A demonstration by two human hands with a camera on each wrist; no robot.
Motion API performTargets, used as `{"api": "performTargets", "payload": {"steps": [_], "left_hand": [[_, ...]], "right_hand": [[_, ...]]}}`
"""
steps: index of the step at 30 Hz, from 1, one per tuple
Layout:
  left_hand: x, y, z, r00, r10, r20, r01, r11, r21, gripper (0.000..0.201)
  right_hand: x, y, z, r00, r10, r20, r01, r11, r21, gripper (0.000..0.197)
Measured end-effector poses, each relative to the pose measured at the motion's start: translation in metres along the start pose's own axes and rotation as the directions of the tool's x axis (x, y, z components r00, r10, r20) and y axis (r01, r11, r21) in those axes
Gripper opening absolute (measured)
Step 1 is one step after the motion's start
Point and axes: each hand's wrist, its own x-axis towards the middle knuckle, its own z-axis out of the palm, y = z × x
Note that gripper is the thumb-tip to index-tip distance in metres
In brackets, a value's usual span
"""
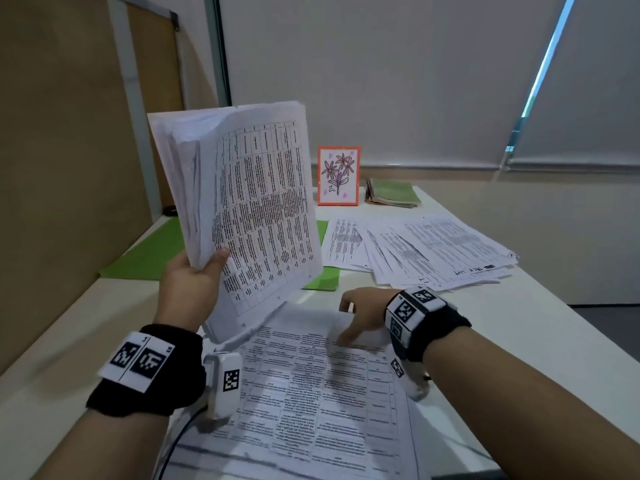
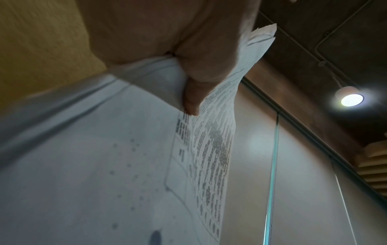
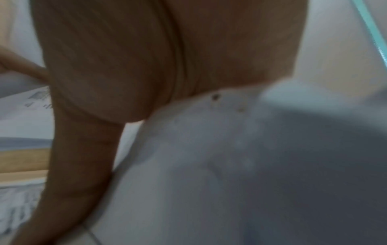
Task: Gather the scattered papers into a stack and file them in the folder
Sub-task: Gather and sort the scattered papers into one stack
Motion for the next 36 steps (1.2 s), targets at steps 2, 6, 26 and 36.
{"api": "performTargets", "payload": {"steps": [2,6,26,36], "left_hand": [[-0.003,0.000,0.004,1.000,-0.005,-0.008,0.005,1.000,-0.002,0.015],[-0.007,0.000,0.012,1.000,0.002,-0.015,-0.002,1.000,0.020,0.016],[-0.025,-0.001,0.079,0.997,-0.060,-0.040,0.060,0.998,0.014,0.036],[-0.035,0.007,0.102,0.978,-0.141,0.154,0.166,0.972,-0.164,0.034]], "right_hand": [[-0.001,0.002,0.003,1.000,-0.005,0.026,0.006,0.999,-0.034,0.054],[-0.006,0.015,0.002,0.997,0.054,-0.060,-0.053,0.998,0.021,0.049],[-0.070,0.178,-0.013,0.630,0.596,-0.499,0.180,0.513,0.839,0.028],[-0.065,0.177,-0.017,0.688,0.557,-0.466,0.446,0.184,0.876,0.023]]}}
